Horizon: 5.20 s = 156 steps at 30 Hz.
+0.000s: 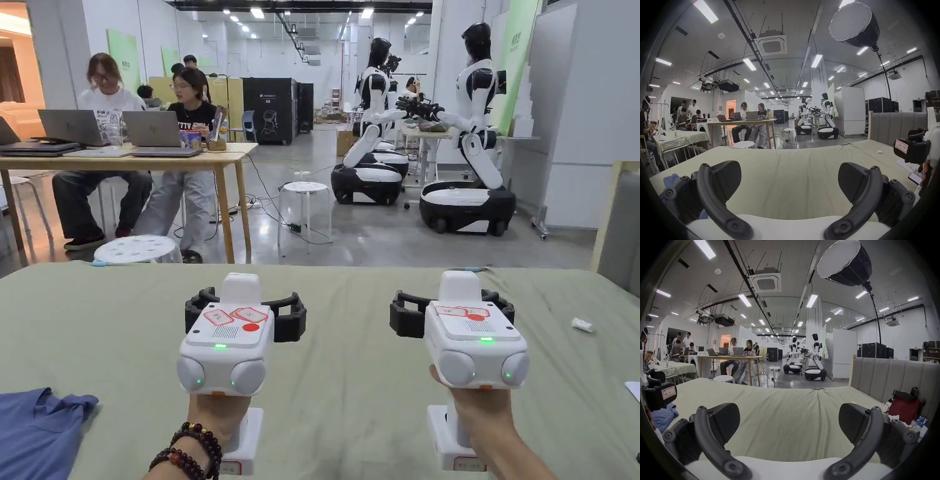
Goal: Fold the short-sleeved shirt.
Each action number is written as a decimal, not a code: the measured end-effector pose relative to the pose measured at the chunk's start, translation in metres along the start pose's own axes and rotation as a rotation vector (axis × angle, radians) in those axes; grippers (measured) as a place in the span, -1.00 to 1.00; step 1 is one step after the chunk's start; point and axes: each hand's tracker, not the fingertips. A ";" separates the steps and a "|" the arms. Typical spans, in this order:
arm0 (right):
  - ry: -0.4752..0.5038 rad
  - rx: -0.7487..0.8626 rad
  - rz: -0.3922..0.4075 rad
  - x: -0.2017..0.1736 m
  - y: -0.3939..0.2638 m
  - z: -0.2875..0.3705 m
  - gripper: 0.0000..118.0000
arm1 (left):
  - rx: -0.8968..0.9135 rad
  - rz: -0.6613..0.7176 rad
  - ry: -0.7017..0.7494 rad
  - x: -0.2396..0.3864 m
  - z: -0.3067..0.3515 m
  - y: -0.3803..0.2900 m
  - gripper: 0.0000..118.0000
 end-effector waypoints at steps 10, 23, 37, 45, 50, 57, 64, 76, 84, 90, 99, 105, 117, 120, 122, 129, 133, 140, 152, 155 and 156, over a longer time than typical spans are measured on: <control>-0.002 -0.010 0.007 0.000 0.003 0.004 1.00 | -0.011 0.003 -0.002 0.000 -0.003 -0.004 1.00; -0.003 -0.013 0.018 -0.002 -0.001 0.000 1.00 | 0.009 -0.012 0.011 0.004 -0.003 -0.004 1.00; -0.004 -0.020 0.024 -0.002 0.000 -0.001 1.00 | -0.001 -0.019 0.005 0.005 -0.003 -0.005 1.00; 0.002 -0.020 0.032 -0.005 0.000 0.000 1.00 | -0.012 -0.018 -0.002 0.007 -0.004 -0.006 1.00; 0.001 -0.019 0.032 -0.004 0.000 0.000 1.00 | 0.001 -0.024 -0.004 0.008 -0.003 -0.005 1.00; -0.004 -0.024 0.027 -0.002 0.000 0.003 1.00 | 0.005 -0.020 0.003 0.007 -0.003 -0.004 1.00; 0.000 -0.026 0.014 -0.001 0.001 0.003 1.00 | -0.002 -0.008 0.004 0.004 -0.003 -0.006 1.00; -0.061 -0.014 0.023 -0.003 -0.001 0.005 1.00 | 0.004 -0.008 -0.007 0.004 -0.002 -0.008 1.00; -0.053 -0.012 0.027 -0.005 0.000 0.007 1.00 | 0.006 0.003 -0.009 0.003 -0.003 -0.010 1.00; -0.049 -0.018 0.029 -0.006 -0.001 0.006 1.00 | -0.002 0.004 -0.007 0.004 -0.003 -0.012 1.00; -0.036 -0.027 0.024 -0.004 -0.006 -0.001 1.00 | -0.003 0.003 -0.001 0.004 -0.004 -0.012 1.00; -0.038 -0.023 0.037 -0.007 -0.001 0.007 1.00 | 0.006 0.020 -0.007 0.003 -0.003 -0.011 1.00; -0.012 -0.011 0.027 -0.006 0.002 0.015 0.68 | 0.004 0.016 -0.026 0.001 -0.002 -0.009 0.31; -0.051 -0.033 0.066 -0.011 0.001 0.007 -0.99 | 0.025 -0.005 0.029 0.004 -0.003 -0.009 -1.00; -0.085 -0.028 0.067 -0.017 0.002 0.005 -1.00 | 0.020 0.035 0.012 0.001 -0.003 -0.008 -1.00; -0.016 -0.031 0.052 -0.022 0.002 0.003 -1.00 | 0.001 -0.012 0.017 -0.006 -0.001 -0.009 -1.00; 0.030 -0.033 0.040 -0.056 0.010 0.002 -1.00 | 0.017 -0.008 0.073 -0.036 0.013 -0.011 -1.00; 0.267 0.025 0.069 -0.176 0.011 0.002 -1.00 | -0.002 0.006 0.275 -0.144 0.052 -0.015 -1.00; 0.533 0.001 0.061 -0.336 0.008 0.027 -0.99 | -0.017 0.020 0.526 -0.278 0.117 -0.019 -1.00; 0.550 -0.006 0.060 -0.349 0.006 0.028 -0.99 | -0.030 0.008 0.550 -0.288 0.119 -0.024 -1.00; 0.551 -0.006 0.064 -0.348 0.004 0.034 -0.99 | -0.034 0.012 0.551 -0.292 0.120 -0.025 -1.00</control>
